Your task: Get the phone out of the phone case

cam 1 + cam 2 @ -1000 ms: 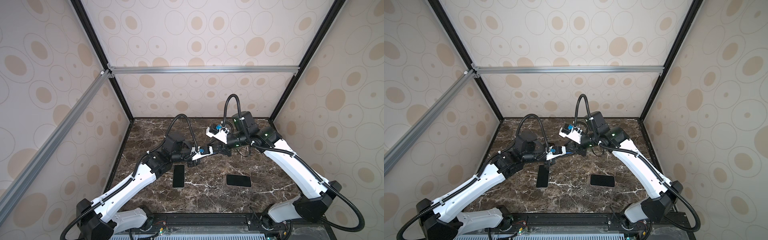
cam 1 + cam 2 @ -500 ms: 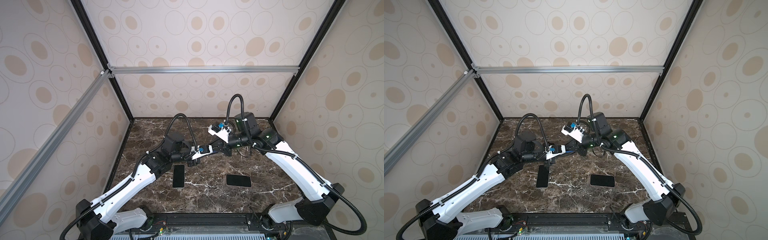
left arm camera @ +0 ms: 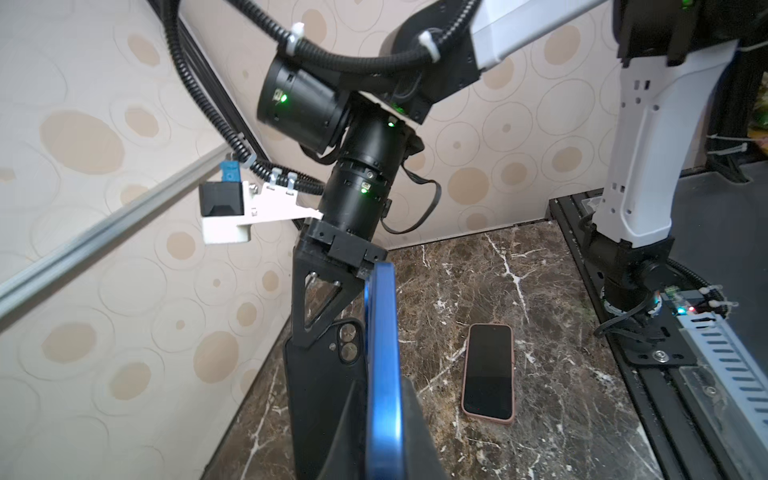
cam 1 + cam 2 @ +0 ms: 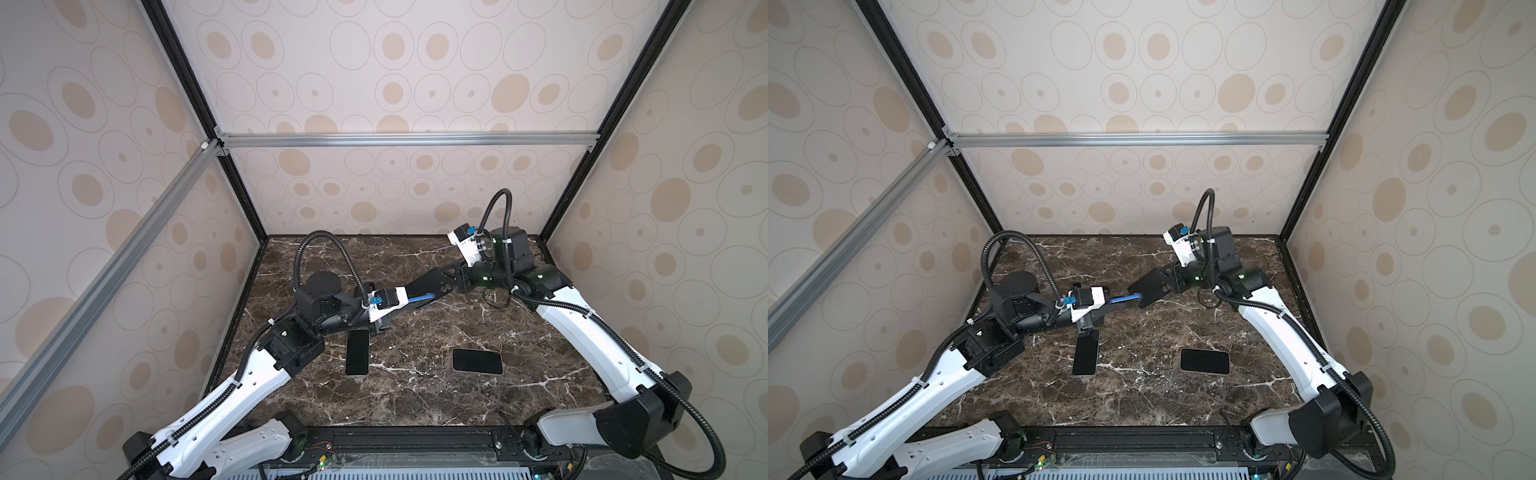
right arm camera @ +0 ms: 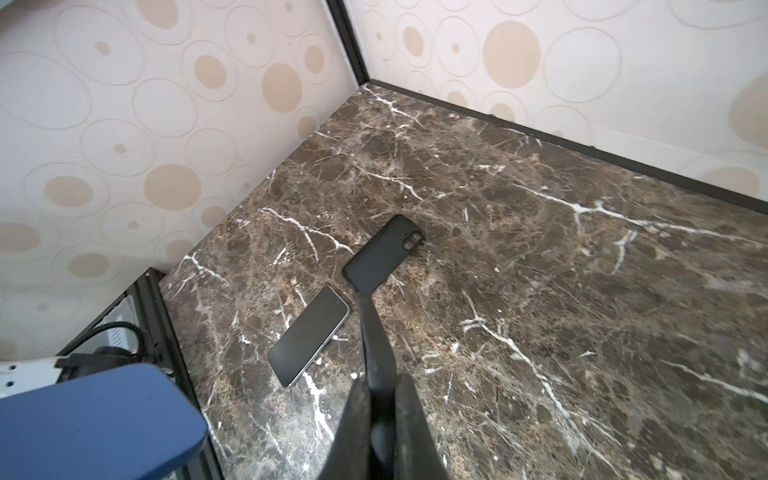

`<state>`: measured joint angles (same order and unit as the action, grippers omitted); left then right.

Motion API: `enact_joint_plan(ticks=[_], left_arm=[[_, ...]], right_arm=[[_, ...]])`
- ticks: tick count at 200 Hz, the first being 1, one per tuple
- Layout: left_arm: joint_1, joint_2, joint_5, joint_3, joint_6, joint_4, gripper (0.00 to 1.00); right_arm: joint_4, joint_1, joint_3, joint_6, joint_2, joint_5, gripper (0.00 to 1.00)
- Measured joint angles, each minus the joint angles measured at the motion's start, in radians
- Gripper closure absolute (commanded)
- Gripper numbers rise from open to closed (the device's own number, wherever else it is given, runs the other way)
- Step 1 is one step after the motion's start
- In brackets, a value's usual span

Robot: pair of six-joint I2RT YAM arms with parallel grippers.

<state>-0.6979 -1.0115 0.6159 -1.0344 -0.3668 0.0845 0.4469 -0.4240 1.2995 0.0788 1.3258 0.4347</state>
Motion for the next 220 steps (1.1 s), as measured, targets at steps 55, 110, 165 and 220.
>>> enact_joint_plan(ticks=[55,110,165,220], left_arm=[[0.133,-0.105,0.007,0.047,0.406,-0.017,1.00],[0.172,-0.202,0.062,0.196,0.742,-0.066,1.00],[0.176,-0.269,0.101,0.268,0.936,-0.110,1.00],[0.180,-0.367,0.111,0.269,0.966,-0.095,1.00]], right_arm=[[-0.185,0.004,-0.259,0.090,-0.137,-0.123,1.00],[-0.170,0.021,-0.302,0.143,-0.169,-0.181,1.00],[-0.124,0.032,-0.316,0.209,-0.164,-0.132,1.00],[-0.102,0.032,-0.379,0.279,-0.188,-0.055,1.00]])
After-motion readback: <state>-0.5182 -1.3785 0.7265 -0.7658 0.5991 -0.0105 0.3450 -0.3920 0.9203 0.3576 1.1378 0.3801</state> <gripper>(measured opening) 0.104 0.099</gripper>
